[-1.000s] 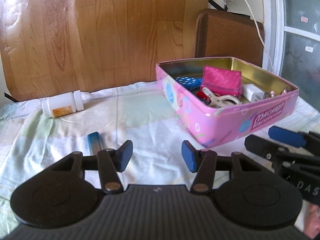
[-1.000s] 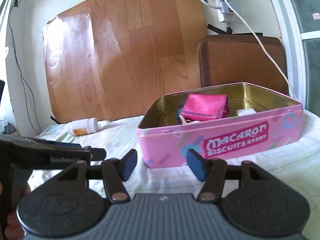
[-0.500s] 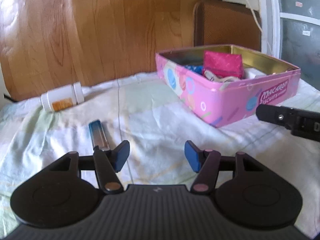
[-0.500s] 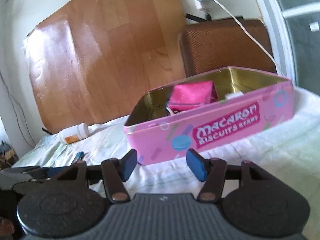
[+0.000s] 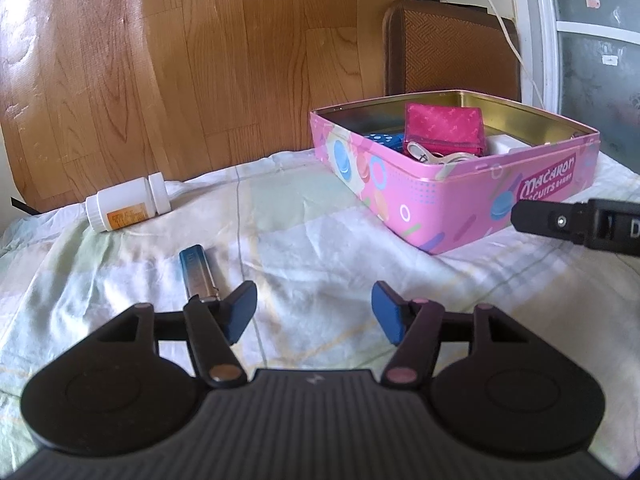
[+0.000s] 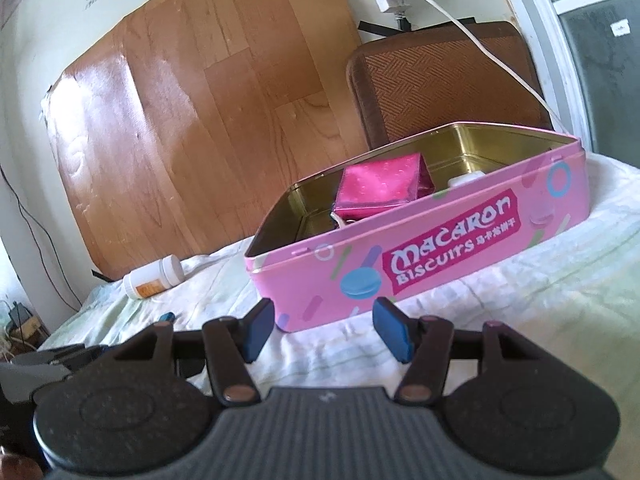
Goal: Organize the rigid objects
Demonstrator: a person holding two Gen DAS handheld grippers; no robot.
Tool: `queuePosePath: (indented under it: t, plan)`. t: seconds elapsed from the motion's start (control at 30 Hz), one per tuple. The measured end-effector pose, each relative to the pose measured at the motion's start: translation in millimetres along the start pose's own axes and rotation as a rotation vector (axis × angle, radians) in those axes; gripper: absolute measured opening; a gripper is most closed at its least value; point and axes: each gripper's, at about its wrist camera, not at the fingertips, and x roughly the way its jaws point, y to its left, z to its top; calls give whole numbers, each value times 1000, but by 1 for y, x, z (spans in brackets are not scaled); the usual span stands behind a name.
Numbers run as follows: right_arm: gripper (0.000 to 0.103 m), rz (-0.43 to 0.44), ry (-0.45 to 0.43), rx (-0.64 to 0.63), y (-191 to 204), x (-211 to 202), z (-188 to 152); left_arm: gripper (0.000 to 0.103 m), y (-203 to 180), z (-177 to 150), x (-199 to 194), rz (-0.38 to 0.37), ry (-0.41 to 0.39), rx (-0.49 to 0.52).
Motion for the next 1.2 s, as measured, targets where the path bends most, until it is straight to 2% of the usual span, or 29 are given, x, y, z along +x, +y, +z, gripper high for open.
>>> queuePosePath:
  t: [0.3, 0.63, 0.83, 0.97, 1.07, 1.13, 1.2]
  plan:
    - [56, 13, 3, 60, -9, -1, 1, 70, -2, -1, -1, 12, -11, 29]
    - [56, 8, 11, 42, -6, 0, 0, 70, 3, -2, -3, 14, -12, 19]
    - [56, 0, 22, -15, 4, 1, -1, 71, 24, -4, -7, 28, -5, -21]
    - [56, 12, 41, -104, 19, 3, -4, 71, 70, -10, -8, 125, 8, -108]
    - [56, 74, 102, -140, 31, 12, -5, 71, 109, -16, -7, 202, 25, -190]
    - [56, 128, 142, -194, 49, 20, -7, 71, 134, -19, -9, 212, 21, -277]
    - [56, 183, 183, -278, 72, 32, -11, 71, 151, -23, -11, 185, 8, -376]
